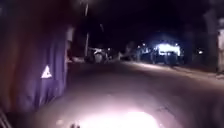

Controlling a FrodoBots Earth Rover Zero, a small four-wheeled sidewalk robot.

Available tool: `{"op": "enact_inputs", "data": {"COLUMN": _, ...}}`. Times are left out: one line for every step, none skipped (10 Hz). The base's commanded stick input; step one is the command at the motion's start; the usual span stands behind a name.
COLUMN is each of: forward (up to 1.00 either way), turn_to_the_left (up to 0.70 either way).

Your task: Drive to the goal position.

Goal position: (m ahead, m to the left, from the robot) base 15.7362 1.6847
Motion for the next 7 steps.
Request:
{"op": "enact_inputs", "data": {"forward": 1.00, "turn_to_the_left": 0.00}}
{"op": "enact_inputs", "data": {"forward": 1.00, "turn_to_the_left": 0.00}}
{"op": "enact_inputs", "data": {"forward": 1.00, "turn_to_the_left": 0.00}}
{"op": "enact_inputs", "data": {"forward": 1.00, "turn_to_the_left": 0.00}}
{"op": "enact_inputs", "data": {"forward": 1.00, "turn_to_the_left": 0.00}}
{"op": "enact_inputs", "data": {"forward": 1.00, "turn_to_the_left": 0.00}}
{"op": "enact_inputs", "data": {"forward": 1.00, "turn_to_the_left": 0.00}}
